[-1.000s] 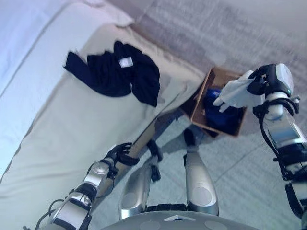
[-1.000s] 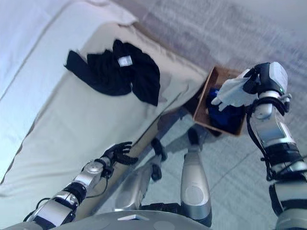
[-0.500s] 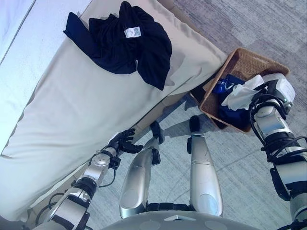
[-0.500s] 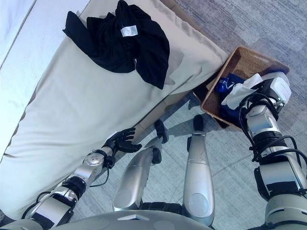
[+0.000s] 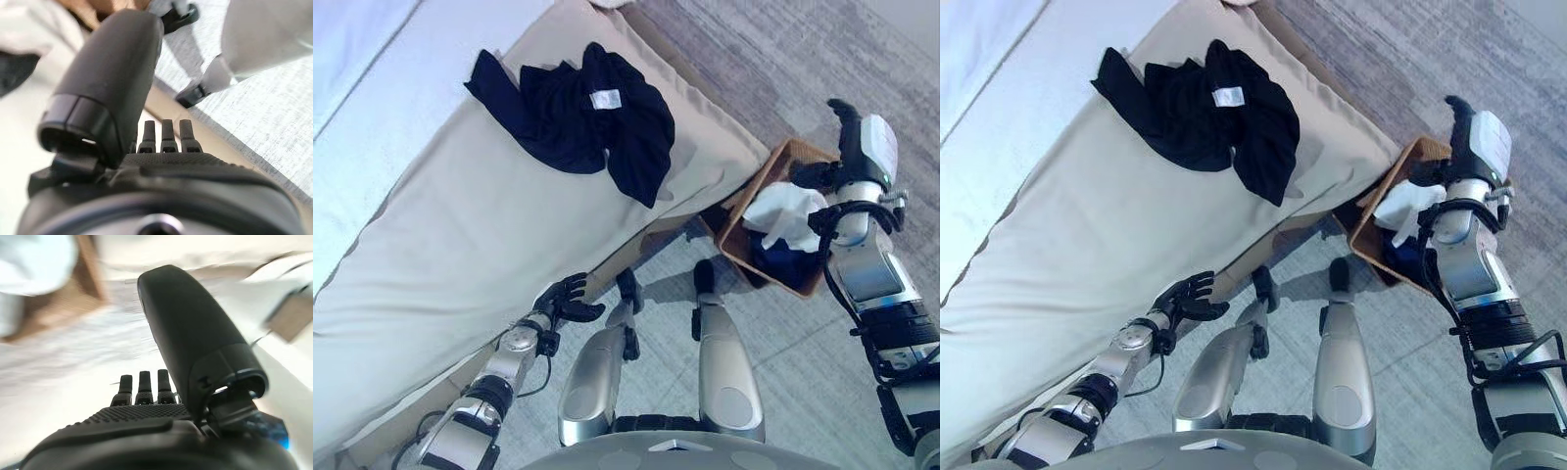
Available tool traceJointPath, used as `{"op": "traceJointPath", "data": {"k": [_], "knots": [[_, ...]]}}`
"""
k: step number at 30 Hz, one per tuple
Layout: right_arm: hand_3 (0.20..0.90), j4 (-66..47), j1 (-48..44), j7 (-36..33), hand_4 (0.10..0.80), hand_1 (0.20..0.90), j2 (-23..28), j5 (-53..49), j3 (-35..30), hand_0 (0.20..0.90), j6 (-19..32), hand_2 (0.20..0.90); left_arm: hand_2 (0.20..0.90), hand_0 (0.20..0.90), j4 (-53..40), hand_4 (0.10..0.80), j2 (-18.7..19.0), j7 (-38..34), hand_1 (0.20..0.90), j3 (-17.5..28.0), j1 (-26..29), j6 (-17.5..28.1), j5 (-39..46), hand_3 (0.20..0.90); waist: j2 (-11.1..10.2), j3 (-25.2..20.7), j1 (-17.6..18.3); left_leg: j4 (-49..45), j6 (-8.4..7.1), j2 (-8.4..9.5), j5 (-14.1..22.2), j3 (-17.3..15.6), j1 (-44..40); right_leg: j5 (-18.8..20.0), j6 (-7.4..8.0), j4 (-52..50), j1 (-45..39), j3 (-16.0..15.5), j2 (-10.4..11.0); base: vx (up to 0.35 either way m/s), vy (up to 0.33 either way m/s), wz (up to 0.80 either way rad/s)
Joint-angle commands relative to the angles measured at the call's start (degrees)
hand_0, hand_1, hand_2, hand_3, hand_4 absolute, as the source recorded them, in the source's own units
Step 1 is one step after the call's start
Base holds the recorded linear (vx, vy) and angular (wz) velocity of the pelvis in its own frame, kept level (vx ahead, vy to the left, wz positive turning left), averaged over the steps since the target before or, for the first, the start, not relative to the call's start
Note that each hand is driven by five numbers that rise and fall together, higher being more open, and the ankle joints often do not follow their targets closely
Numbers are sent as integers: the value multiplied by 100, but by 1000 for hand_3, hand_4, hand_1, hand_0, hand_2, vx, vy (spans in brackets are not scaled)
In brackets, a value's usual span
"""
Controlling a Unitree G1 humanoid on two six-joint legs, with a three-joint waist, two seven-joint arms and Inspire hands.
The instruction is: Pick up the clothes from the bed and place them into the basket
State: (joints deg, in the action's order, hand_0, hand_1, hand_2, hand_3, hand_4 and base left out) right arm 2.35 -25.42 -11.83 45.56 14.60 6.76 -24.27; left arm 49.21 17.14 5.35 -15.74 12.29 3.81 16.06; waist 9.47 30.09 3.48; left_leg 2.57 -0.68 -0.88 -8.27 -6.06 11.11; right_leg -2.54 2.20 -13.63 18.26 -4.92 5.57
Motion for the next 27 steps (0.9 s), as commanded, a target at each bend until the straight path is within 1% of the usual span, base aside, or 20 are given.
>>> {"op": "traceJointPath", "data": {"k": [1, 3, 5, 7, 10, 11, 12, 14, 15, 16, 17, 19, 21, 22, 24, 25, 27], "knots": [[900, -383, -412, 638, 800, 900, 350, 27, -118, 900, 373, 900, 900, 900, 302, 800, 401, 3, 900, 176, -670, -62, 128, 900, -757, -557, -186, -504, -25, 192, 882, 186, -37, 200, 106, 606, -310, -181, -76, 98, 96, 36], [900, -312, -588, 773, 800, 900, 317, -57, 55, 900, 648, 900, 900, 900, 416, 800, 354, 23, 900, 212, -758, -64, 110, 900, -848, -682, -348, -555, 16, 237, 946, 262, -132, 239, 137, 731, -540, -278, -19, 124, 142, 37], [900, -123, -806, 944, 800, 900, 197, 28, 299, 900, 686, 900, 900, 900, 514, 800, 326, 48, 900, 216, -823, -96, 1, 900, -931, -791, -554, -671, 54, 284, 1004, 335, -146, 251, 165, 762, -703, -404, 62, 111, 112, 32], [900, 195, -1128, 936, 800, 900, 88, 77, 608, 900, 725, 900, 900, 900, 555, 800, 356, 66, 900, 222, -804, -216, -50, 900, -997, -786, -804, -866, 119, 339, 1076, 445, -120, 205, 175, 679, -827, -557, 157, 82, 94, 39], [900, 997, -1734, 703, 800, 900, -136, 350, 1054, 900, 698, 900, 900, 900, 625, 800, 439, 72, 900, 180, -746, -308, -44, 900, -1091, -747, -1139, -1207, 188, 411, 1161, 670, 53, 155, 172, 533, -888, -814, 264, 62, 43, 47], [900, 1330, -2007, 537, 800, 900, -201, 352, 1222, 900, 662, 900, 900, 900, 652, 800, 476, 90, 900, 141, -706, -332, -61, 900, -1112, -689, -1297, -1346, 214, 432, 1209, 743, 122, 106, 169, 435, -915, -923, 301, 50, 49, 55], [900, 2071, -2652, 281, 800, 900, -328, 377, 1541, 900, 532, 900, 900, 900, 696, 800, 576, 144, 900, 61, -603, -331, -35, 900, -1114, -572, -1585, -1540, 255, 484, 1244, 901, 290, 35, 147, 226, -906, -1158, 368, 48, 61, 50], [900, 2597, -3087, 113, 800, 900, -396, 343, 1742, 900, 425, 900, 900, 900, 692, 800, 647, 203, 900, -4, -523, -336, 34, 900, -1074, -487, -1788, -1665, 284, 539, 1257, 1029, 442, -18, 113, 55, -862, -1307, 425, 24, 75, 70], [900, 3105, -3494, -48, 800, 900, -484, 318, 1902, 900, 279, 900, 900, 900, 652, 800, 719, 260, 900, -80, -467, -305, 106, 900, -1022, -398, -1974, -1742, 298, 592, 1237, 1142, 588, -61, 87, -104, -795, -1422, 462, 73, 54, 75], [900, 3435, -3711, -164, 800, 900, -550, 263, 2019, 900, 167, 900, 900, 900, 603, 800, 748, 298, 900, -121, -459, -291, 168, 900, -984, -336, -2120, -1825, 282, 619, 1369, 1222, 642, -215, 109, -253, -781, -1433, 477, 75, 56, 58], [900, 3521, -3783, -185, 800, 900, -565, 232, 2062, 900, 122, 900, 900, 900, 586, 800, 753, 310, 900, -127, -453, -298, 204, 900, -968, -314, -2155, -1853, 285, 630, 1374, 1237, 681, -235, 103, -291, -761, -1455, 492, 47, 68, 53], [900, 4278, -4230, -330, 800, 900, -745, -47, 2224, 900, -216, 900, 900, 900, 427, 800, 800, 353, 900, -203, -400, -254, 387, 900, -836, -117, -2423, -1994, 306, 705, 1298, 1317, 1033, -328, 76, -650, -497, -1632, 615, -53, 100, 50], [900, 4725, -4386, -352, 800, 900, -838, -315, 2239, 900, -413, 900, 900, 900, 362, 800, 792, 344, 900, -236, -408, -232, 486, 900, -765, -33, -2570, -2056, 318, 745, 1241, 1372, 1241, -407, 53, -878, -311, -1761, 691, -25, 87, 52], [900, 5051, -4446, -429, 800, 900, -903, -455, 2212, 900, -446, 900, 900, 900, 321, 800, 773, 337, 900, -256, -477, -137, 496, 900, -724, -30, -2672, -2073, 331, 760, 1201, 1420, 1415, -439, 50, -1030, -141, -1880, 744, -18, 74, 45], [900, 5340, -4497, -526, 800, 900, -958, -724, 2171, 900, -536, 900, 900, 900, 257, 800, 743, 319, 900, -277, -567, -31, 536, 900, -674, -30, -2775, -2104, 342, 778, 1144, 1472, 1656, -493, 51, -1235, 100, -1996, 802, -33, 59, 44], [900, 5530, -4534, -596, 800, 900, -996, -856, 2109, 900, -605, 900, 900, 900, 211, 800, 723, 304, 900, -296, -647, 93, 606, 900, -638, -30, -2841, -2116, 350, 800, 1097, 1498, 1831, -528, 50, -1357, 269, -2074, 837, -55, 53, 40], [900, 5842, -4592, -572, 800, 900, -1019, -734, 2073, 900, -684, 900, 900, 900, 141, 800, 684, 296, 900, -302, -734, 238, 640, 900, -575, -30, -2923, -2155, 359, 823, 1036, 1526, 2088, -599, 47, -1571, 520, -2160, 896, -49, 50, 32]]}}
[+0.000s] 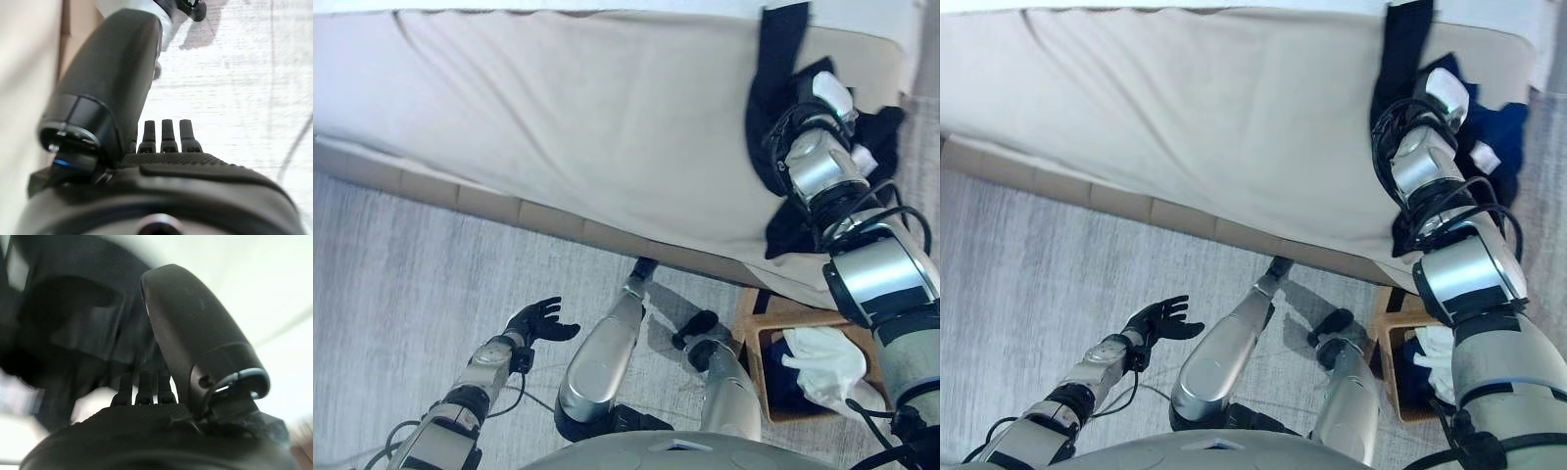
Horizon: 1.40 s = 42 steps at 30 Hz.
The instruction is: Pick up the clothes from the bed and place them into the basket
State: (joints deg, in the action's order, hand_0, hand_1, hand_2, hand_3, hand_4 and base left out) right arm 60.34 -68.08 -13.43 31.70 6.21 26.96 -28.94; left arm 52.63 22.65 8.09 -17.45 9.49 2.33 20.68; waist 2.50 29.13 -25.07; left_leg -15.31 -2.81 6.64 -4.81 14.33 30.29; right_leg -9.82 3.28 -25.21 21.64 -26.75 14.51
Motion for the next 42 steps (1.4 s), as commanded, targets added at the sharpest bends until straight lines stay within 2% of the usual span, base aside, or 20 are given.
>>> {"op": "traceJointPath", "data": {"k": [1, 3, 4, 5, 7, 8, 9, 10, 13, 16, 19, 23, 25, 27, 31, 34, 37, 42], "knots": [[900, 184, -350, -283, 800, 900, 379, 112, 83, 900, -362, 900, 900, 900, -250, 800, 122, 2, 900, -139, -502, 432, 212, 900, 155, 66, -101, -383, 575, 76, 659, -510, 276, 97, -65, -497, 279, -12, 19, -55, 29, 25], [900, 433, -396, 44, 800, 900, 421, 283, 165, 900, -531, 900, 900, 900, -335, 800, 116, -20, 900, -150, -552, 524, 239, 900, 201, 66, -151, -420, 576, 91, 618, -492, 499, 36, -81, -627, 487, -74, 42, -71, -7, 13], [900, 615, -393, 648, 800, 900, 479, 424, 272, 900, -765, 900, 900, 900, -396, 800, 140, -22, 900, -138, -592, 572, 264, 900, 219, 66, -190, -436, 582, 94, 582, -476, 637, 14, -85, -695, 603, -124, 50, -49, -18, 4], [900, 615, -403, 675, 800, 900, 484, 447, 272, 900, -768, 900, 900, 900, -398, 800, 138, -22, 900, -136, -590, 571, 264, 900, 218, 66, -188, -438, 582, 95, 582, -476, 644, 11, -85, -700, 611, -123, 53, -61, -41, 2], [900, 885, -335, 1630, 800, 900, 601, 670, 523, 900, -813, 900, 900, 900, -587, 800, 253, -88, 900, -142, -631, 528, 284, 900, 174, 66, -244, -456, 571, 70, 522, -415, 819, -19, -63, -729, 742, -224, 25, -42, -109, 4], [900, 893, -335, 1673, 800, 900, 607, 697, 533, 900, -800, 900, 900, 900, -597, 800, 260, -90, 900, -137, -629, 519, 281, 900, 168, 66, -245, -456, 570, 67, 520, -412, 824, -19, -62, -726, 742, -229, 21, -19, -138, 10], [516, 921, -314, 1718, 416, 571, 602, 813, 575, 571, -708, 571, 900, 900, -645, 800, 310, -97, 900, -118, -613, 469, 271, 900, 136, 66, -251, -463, 561, 54, 519, -391, 840, -18, -53, -705, 733, -244, -10, -13, -101, 15], [200, 913, -320, 1627, 100, 300, 600, 855, 614, 300, -567, 300, 900, 900, -677, 800, 346, -102, 900, -107, -606, 446, 263, 900, 109, 66, -246, -467, 558, 43, 523, -371, 847, -11, -46, -683, 722, -236, -43, -22, -199, 20], [200, 542, -585, 389, 100, 300, 518, 484, 693, 300, 33, 300, 900, 900, -686, 800, 503, -143, 900, -116, -552, 418, 221, 900, -63, 66, -213, -413, 527, -29, 563, -249, 713, 65, -10, -467, 494, -136, -263, -10, -206, 5], [200, -592, -785, -633, 100, 300, 518, 507, 615, 300, 48, 300, 900, 900, -614, 800, 543, -189, 900, -58, -629, 501, 99, 900, -235, 66, -99, -316, 492, -144, 634, -218, 407, 146, 13, -219, 213, 21, -401, -9, -165, -21], [200, -1348, -794, -1008, 100, 300, 616, 590, 526, 300, 20, 300, 900, 900, -532, 800, 482, -203, 900, -3, -692, 553, 5, 900, -332, 66, 73, -65, 454, -260, 627, -276, -15, 166, 34, 123, -107, 234, -524, -3, -82, -31], [200, -1872, -796, -1110, 100, 300, 788, 647, 303, 300, 147, 300, 900, 900, -518, 800, 371, -165, 900, -72, -678, 560, -75, 900, -277, 66, 234, 277, 379, -338, 552, -396, -564, 130, -3, 512, -578, 451, -590, 3, -4, -26], [200, -2199, -686, -946, 100, 300, 938, 632, 132, 300, 212, 300, 900, 900, -559, 800, 355, -114, 900, -38, -701, 498, -132, 900, -252, 64, 313, 423, 325, -371, 516, -461, -802, 117, -13, 661, -794, 524, -600, 19, 12, -29], [900, -2421, -539, -663, 800, 900, 1029, 544, 18, 900, 241, 900, 900, 900, -559, 800, 346, -88, 900, 2, -704, 436, -179, 900, -250, 33, 365, 533, 286, -393, 477, -496, -936, 122, -16, 762, -919, 558, -609, 28, 4, -23], [900, -2625, -247, 79, 800, 900, 1183, 176, -62, 900, 421, 900, 900, 900, -445, 800, 361, -44, 900, 85, -624, 289, -313, 900, -293, -107, 440, 702, 227, -432, 425, -513, -1090, 95, -50, 859, -1066, 573, -625, 35, -19, -13], [900, -2566, -199, -19, 800, 900, 1232, 285, -97, 900, 446, 900, 900, 900, -361, 800, 352, -44, 900, 84, -529, 254, -350, 900, -289, -126, 462, 699, 229, -415, 427, -481, -1097, 59, -64, 804, -1057, 591, -622, 17, -11, 3], [900, -2214, -308, -210, 800, 900, 1242, 270, -89, 900, 142, 900, 900, 900, -315, 800, 301, -74, 900, 41, -436, 256, -290, 900, -224, -72, 461, 589, 242, -365, 449, -460, -1024, 19, -76, 677, -971, 621, -582, 1, 29, 11], [900, -1402, -564, -541, 800, 900, 1174, 275, 59, 900, -55, 900, 900, 900, -324, 800, 248, -139, 900, -64, -344, 221, -181, 900, -122, 64, 374, 367, 279, -276, 498, -426, -822, 21, -91, 593, -846, 593, -523, 11, 42, -3]]}}
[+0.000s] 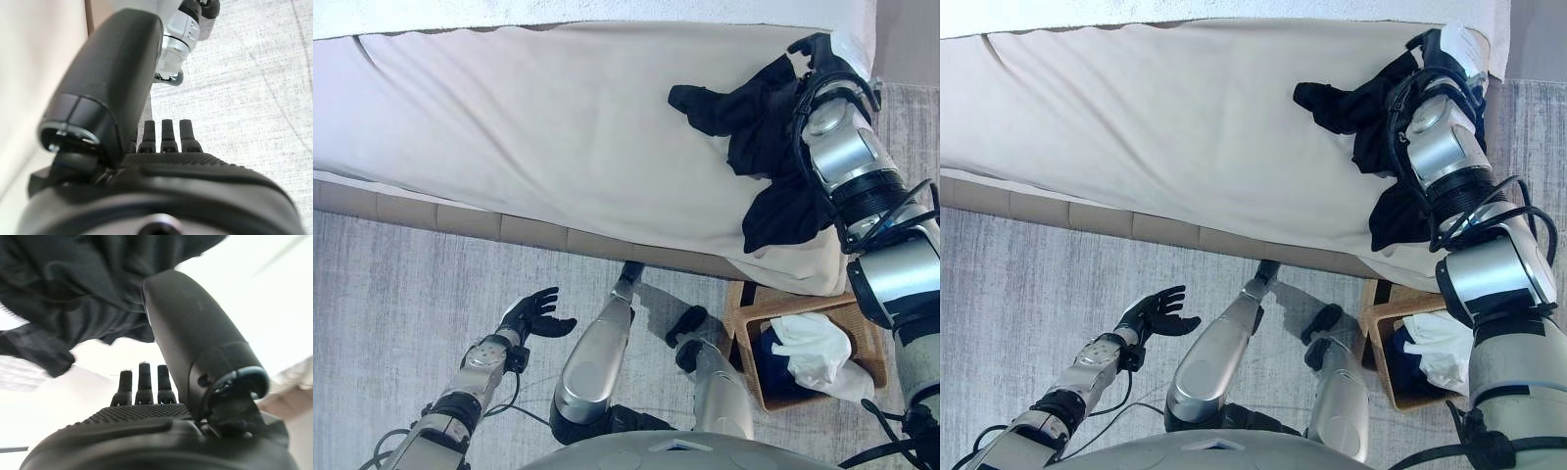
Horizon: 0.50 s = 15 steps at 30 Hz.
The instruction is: Pick up the clothes from the bed and place them into the basket
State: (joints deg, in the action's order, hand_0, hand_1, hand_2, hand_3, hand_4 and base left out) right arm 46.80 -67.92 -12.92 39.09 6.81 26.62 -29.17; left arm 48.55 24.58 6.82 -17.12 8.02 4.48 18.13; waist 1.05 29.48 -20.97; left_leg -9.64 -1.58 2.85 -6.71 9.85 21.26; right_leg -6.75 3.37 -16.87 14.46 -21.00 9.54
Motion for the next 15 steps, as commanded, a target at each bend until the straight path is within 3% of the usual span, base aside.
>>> {"op": "traceJointPath", "data": {"k": [1, 8, 11, 15], "knots": [[900, 65, -612, -690, 800, 900, 423, 169, 134, 900, -67, 900, 900, 900, 90, 800, 47, -16, 900, -110, -200, 11, 94, 900, 41, 30, -55, -238, 166, 118, 694, 30, 143, -287, -103, -260, -81, 8, -17, 32, 40, -2], [900, 626, -456, -871, 800, 900, 394, 330, 173, 900, -445, 900, 900, 900, 137, 800, 56, 6, 900, -129, -272, 138, 142, 900, 91, 31, -159, -342, 265, 204, 692, 88, 482, -214, -100, -412, 174, -66, 78, 54, 24, 3], [900, 1033, -395, -441, 800, 900, 424, 404, 255, 900, -775, 900, 900, 900, 95, 800, 111, -31, 900, -194, -277, 210, 184, 900, 95, 31, -176, -332, 310, 232, 653, 117, 662, -158, -78, -440, 372, -48, 80, 42, -7, 12], [900, 1415, -339, -36, 800, 900, 388, 101, 249, 900, -676, 900, 900, 900, -18, 800, 133, -86, 900, -248, -250, 208, 215, 900, 120, 31, -202, -355, 340, 262, 627, 126, 841, -160, -73, -551, 573, -74, 107, 27, 1, 6]]}}
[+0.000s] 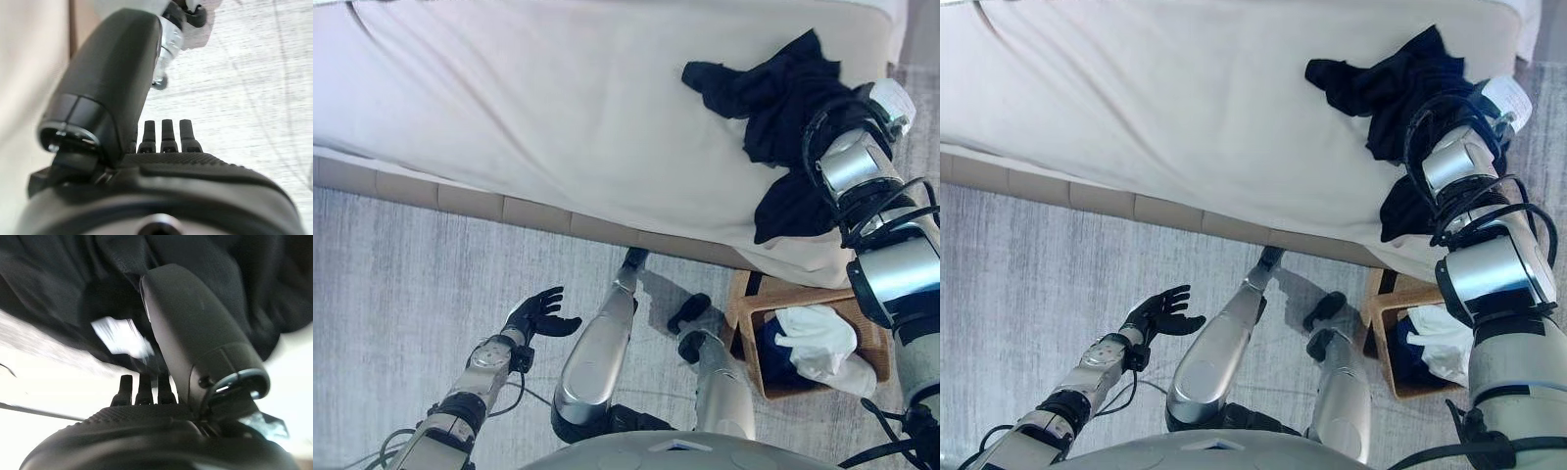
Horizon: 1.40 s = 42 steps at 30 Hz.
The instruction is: Pick up the clothes from the bed and place them into the basket
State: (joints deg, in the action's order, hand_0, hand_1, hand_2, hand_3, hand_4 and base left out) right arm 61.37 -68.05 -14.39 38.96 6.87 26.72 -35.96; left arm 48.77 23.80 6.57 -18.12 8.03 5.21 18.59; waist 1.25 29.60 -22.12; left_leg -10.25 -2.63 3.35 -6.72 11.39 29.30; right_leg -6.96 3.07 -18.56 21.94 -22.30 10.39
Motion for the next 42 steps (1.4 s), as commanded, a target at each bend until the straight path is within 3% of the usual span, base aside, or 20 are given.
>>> {"op": "traceJointPath", "data": {"k": [1, 5, 10, 11, 13, 16, 20, 22, 26, 31, 36, 42], "knots": [[900, 42, -292, 250, 800, 900, 390, 45, 213, 900, 154, 900, 900, 900, -83, 800, 224, -71, 900, -170, -249, 135, 173, 900, 114, 19, -93, -309, 451, 223, 617, -21, 101, -141, -44, -430, -105, 47, 28, 27, -8, 8], [900, 85, -277, 869, 800, 900, 319, -104, 258, 900, 609, 900, 900, 900, -187, 800, 255, -87, 900, -239, -267, 170, 170, 900, 179, 19, -119, -300, 458, 261, 547, 11, 286, -155, -39, -576, 130, 37, 52, 23, -1, 6], [900, 142, -321, 1005, 800, 900, 159, -467, 263, 900, 903, 900, 900, 900, -345, 800, 261, -112, 900, -317, -272, 218, 173, 900, 264, 19, -115, -208, 445, 254, 420, 14, 566, -163, -21, -681, 541, 76, 27, -7, 3, -1], [200, 142, -333, 878, 100, 300, 122, -588, 263, 300, 982, 300, 900, 900, -364, 800, 259, -122, 900, -328, -263, 218, 175, 900, 276, 19, -107, -209, 446, 244, 413, 13, 619, -170, -17, -701, 625, 87, 17, -39, 12, -6], [200, -47, -314, 275, 100, 300, 16, -964, 185, 300, 1279, 300, 900, 900, -386, 800, 233, -170, 900, -369, -270, 228, 174, 900, 307, 19, -62, -222, 453, 223, 422, -8, 694, -164, -13, -731, 753, 143, -12, -22, 24, -7], [200, -1200, -183, -1242, 100, 300, -108, -1430, -126, 300, 2007, 300, 900, 900, -346, 800, 112, -320, 900, -351, -343, 275, 126, 900, 296, 19, 90, -195, 464, 182, 488, -53, 630, -135, -4, -714, 778, 314, -76, -8, 38, -9], [200, -3412, 631, -2206, 100, 300, -199, -362, -1084, 300, 3133, 300, 900, 900, -83, 800, -19, -390, 900, 15, -515, 370, -21, 900, 55, 19, 447, -33, 511, 93, 647, -245, 184, 18, 85, -359, 451, 630, -182, 4, 19, -31], [200, -4404, 928, -2222, 100, 300, -149, 43, -1424, 300, 3176, 300, 900, 900, 61, 800, 20, -357, 900, 157, -473, 330, -52, 900, -54, 19, 616, 54, 538, 48, 579, -373, -35, 272, 105, -57, 266, 734, -247, -67, 21, -49], [200, -5871, 1581, -2211, 100, 300, 436, 173, -2054, 300, 3198, 300, 900, 900, 248, 800, 91, -220, 900, 508, -531, 76, -291, 900, -311, 10, 1016, 139, 562, -18, 876, -693, -1040, 493, 213, 547, -633, 1054, -281, 23, -15, -45], [200, -6352, 2715, -2065, 100, 300, 1145, -266, -2846, 300, 3121, 300, 900, 900, 416, 800, 128, -156, 900, 711, -710, -219, -797, 900, -626, -735, 1462, 254, 575, -127, 1243, -1000, -1886, 730, 334, 1232, -1353, 1373, -357, 75, -115, -38], [200, -6358, 3595, -1654, 100, 300, 1555, -415, -3487, 300, 3034, 300, 900, 900, 737, 800, -34, -114, 900, 593, -579, -619, -1216, 900, -601, -1529, 1881, 580, 559, -209, 1295, -1301, -2587, 814, 387, 1445, -1751, 1534, -448, 44, -74, -55], [200, -6321, 4255, -1319, 100, 300, 1754, -544, -3872, 300, 2766, 300, 900, 900, 1139, 800, -223, -11, 900, 411, -313, -760, -1584, 900, -554, -2054, 2241, 915, 519, -259, 1303, -1547, -3108, 842, 384, 1629, -2014, 1769, -568, 36, -109, -40]]}}
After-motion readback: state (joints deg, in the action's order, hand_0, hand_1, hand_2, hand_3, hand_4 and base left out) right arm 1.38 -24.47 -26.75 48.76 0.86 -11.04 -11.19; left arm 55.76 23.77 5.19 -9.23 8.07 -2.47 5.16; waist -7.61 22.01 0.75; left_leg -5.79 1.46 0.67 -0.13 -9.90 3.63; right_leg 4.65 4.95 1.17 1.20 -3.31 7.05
